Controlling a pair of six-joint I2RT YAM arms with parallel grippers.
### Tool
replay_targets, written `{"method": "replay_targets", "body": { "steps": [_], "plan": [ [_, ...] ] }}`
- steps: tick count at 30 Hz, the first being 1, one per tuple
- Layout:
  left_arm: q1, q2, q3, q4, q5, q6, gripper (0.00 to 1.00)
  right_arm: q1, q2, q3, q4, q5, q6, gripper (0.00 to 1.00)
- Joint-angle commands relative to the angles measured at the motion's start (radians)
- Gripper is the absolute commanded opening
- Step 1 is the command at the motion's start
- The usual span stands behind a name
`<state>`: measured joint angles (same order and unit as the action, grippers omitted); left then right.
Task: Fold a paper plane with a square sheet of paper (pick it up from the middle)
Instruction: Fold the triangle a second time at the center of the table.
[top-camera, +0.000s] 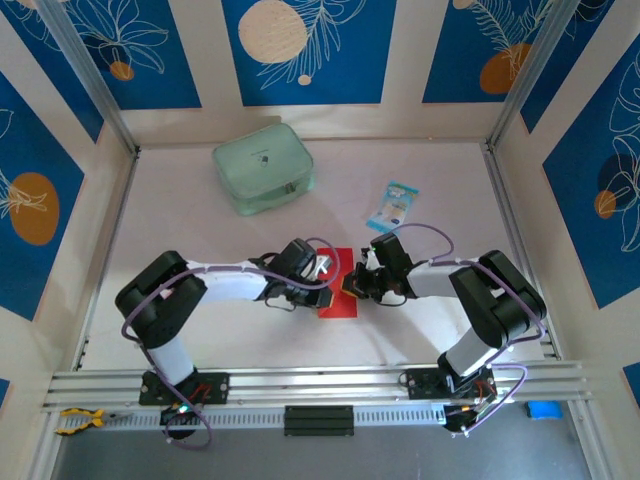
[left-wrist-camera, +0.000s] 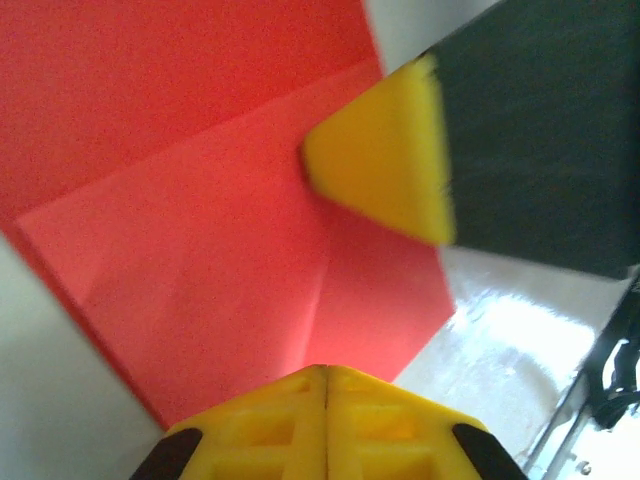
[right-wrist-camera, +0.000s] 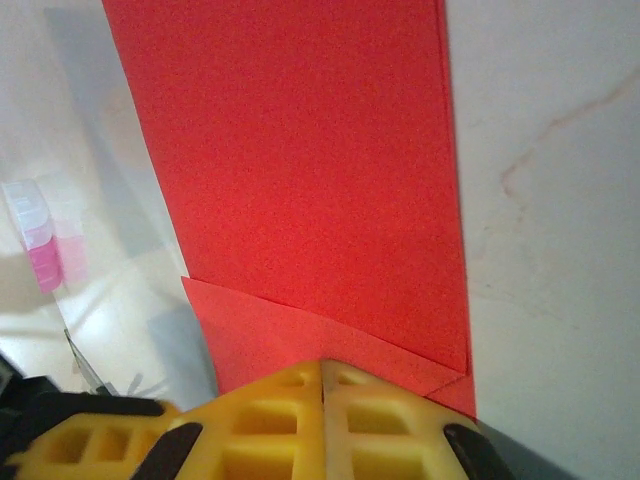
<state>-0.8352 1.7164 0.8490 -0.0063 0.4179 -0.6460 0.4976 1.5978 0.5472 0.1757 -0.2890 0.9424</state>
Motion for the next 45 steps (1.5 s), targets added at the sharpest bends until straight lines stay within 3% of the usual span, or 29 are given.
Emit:
{"method": "replay_targets", "body": {
  "steps": [1, 9, 13, 24, 36, 45],
  "plan": [
    [0.005, 0.000, 0.067, -0.036, 0.022, 0.014, 0.08, -0.010, 0.029, -0.018, -0.030, 0.029, -0.009, 0.00],
    [0.005, 0.109, 0.077, 0.033, 0.061, -0.023, 0.07, -0.013, 0.043, -0.018, -0.028, 0.021, -0.001, 0.00],
    [0.005, 0.127, 0.049, 0.017, 0.027, -0.020, 0.07, -0.017, 0.051, -0.024, -0.020, 0.016, -0.003, 0.00],
    [0.004, 0.039, -0.036, 0.008, 0.017, -0.035, 0.08, -0.029, 0.055, -0.028, -0.024, 0.012, -0.014, 0.00],
    [0.008, 0.082, 0.084, -0.006, -0.016, 0.016, 0.11, -0.024, 0.050, -0.027, -0.035, 0.022, -0.010, 0.00],
    [0.010, 0.134, 0.065, -0.042, -0.008, 0.008, 0.12, -0.020, 0.046, -0.028, -0.051, 0.036, -0.008, 0.00]
  ]
}}
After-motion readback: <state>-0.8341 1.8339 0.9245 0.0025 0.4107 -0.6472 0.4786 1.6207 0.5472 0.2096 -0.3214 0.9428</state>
